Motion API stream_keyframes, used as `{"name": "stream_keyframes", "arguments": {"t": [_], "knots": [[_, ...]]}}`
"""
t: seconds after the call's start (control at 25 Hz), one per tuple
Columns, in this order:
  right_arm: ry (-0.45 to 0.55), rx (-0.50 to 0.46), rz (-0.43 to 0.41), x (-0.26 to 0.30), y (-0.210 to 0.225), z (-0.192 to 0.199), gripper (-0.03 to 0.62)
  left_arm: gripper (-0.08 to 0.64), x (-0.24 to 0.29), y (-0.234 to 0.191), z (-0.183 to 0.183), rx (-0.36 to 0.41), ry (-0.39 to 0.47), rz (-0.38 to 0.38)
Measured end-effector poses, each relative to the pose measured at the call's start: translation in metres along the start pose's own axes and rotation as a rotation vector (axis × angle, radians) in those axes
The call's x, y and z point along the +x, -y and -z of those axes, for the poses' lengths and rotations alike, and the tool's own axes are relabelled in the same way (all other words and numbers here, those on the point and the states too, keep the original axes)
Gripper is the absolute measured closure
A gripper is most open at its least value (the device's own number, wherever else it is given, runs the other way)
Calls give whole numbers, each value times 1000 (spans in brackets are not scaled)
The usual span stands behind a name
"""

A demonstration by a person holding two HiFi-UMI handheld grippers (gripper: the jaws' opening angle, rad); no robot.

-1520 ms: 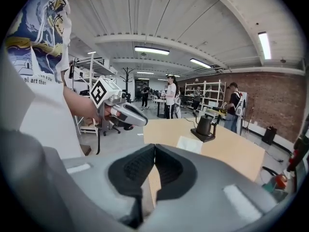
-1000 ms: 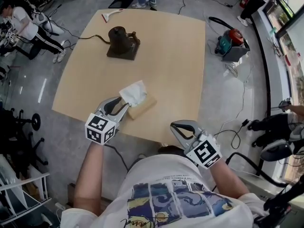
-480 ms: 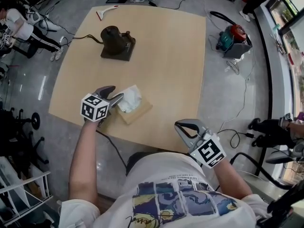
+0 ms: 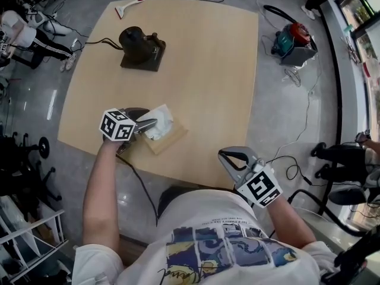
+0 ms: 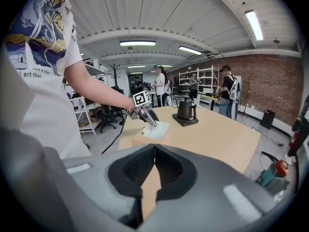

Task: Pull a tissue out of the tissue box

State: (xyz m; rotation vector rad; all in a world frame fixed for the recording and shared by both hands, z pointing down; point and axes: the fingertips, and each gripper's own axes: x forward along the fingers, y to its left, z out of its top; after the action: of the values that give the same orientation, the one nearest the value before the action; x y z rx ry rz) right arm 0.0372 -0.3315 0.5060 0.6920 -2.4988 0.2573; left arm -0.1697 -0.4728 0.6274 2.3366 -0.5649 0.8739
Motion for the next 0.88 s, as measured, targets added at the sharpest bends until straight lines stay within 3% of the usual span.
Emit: {"name": "stream_keyframes", "arguments": {"t": [0.52,0.88], "knots": [[2,-9,-16,1,-4,3,589,542,-3,16,-5,51,4,-26],[5,-33,-29,1,-16,1,589,552,-18,30,-12,136,19,-137]]}}
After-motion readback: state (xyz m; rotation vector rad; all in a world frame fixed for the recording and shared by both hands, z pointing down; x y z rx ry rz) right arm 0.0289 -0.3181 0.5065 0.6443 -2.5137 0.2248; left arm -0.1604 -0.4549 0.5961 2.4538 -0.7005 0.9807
